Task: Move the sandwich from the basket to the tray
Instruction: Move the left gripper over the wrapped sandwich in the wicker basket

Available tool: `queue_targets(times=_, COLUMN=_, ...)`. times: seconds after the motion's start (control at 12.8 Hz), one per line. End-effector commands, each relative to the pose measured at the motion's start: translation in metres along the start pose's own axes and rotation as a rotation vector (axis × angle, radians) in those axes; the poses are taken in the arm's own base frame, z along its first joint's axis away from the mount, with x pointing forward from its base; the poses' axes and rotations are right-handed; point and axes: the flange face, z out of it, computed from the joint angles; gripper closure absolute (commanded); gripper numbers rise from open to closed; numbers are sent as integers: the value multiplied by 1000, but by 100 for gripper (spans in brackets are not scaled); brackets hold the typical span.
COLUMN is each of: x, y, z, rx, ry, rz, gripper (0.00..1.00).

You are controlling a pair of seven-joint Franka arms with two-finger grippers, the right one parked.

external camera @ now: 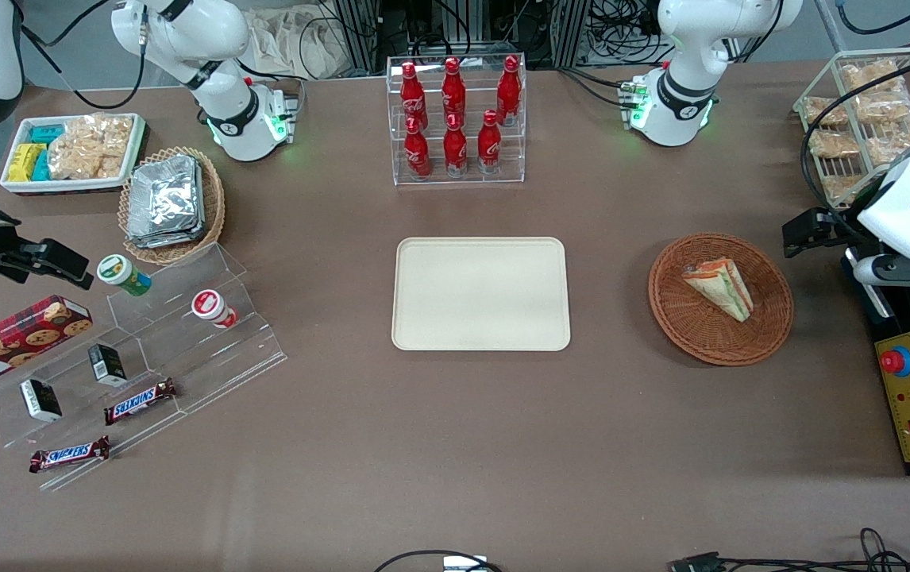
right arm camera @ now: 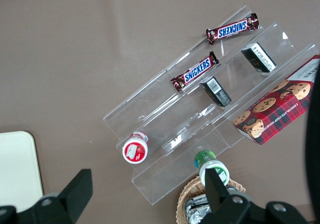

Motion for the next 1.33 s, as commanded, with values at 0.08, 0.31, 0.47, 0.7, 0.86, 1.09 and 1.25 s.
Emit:
queue_targets(times=0.08, x=1, y=1, z=-3, rx=16, ry=1, rz=-7, gripper=0)
queue_targets(times=0.31, x=-2, y=-2, z=-4, rx=16, ry=-6, rz=-24, gripper=0)
queue_targets(times=0.47, x=-9, y=-5, z=13, rx=32, ry=-46, rz=-74, gripper=0)
queue_targets(times=0.7, x=-40, y=-5, z=53, rx=56, ry=12, rz=-165, gripper=0)
queue_targets(times=0.86, x=-66, y=-3, z=92, rx=56, ry=52, rz=-240, gripper=0)
queue_targets(times=1.09, x=-89, y=-24, z=143, rx=39, ry=72, rz=-345, gripper=0)
queue_targets(times=1.25, x=-95, y=-35, z=165, rx=36, ry=59, rz=-370, gripper=0)
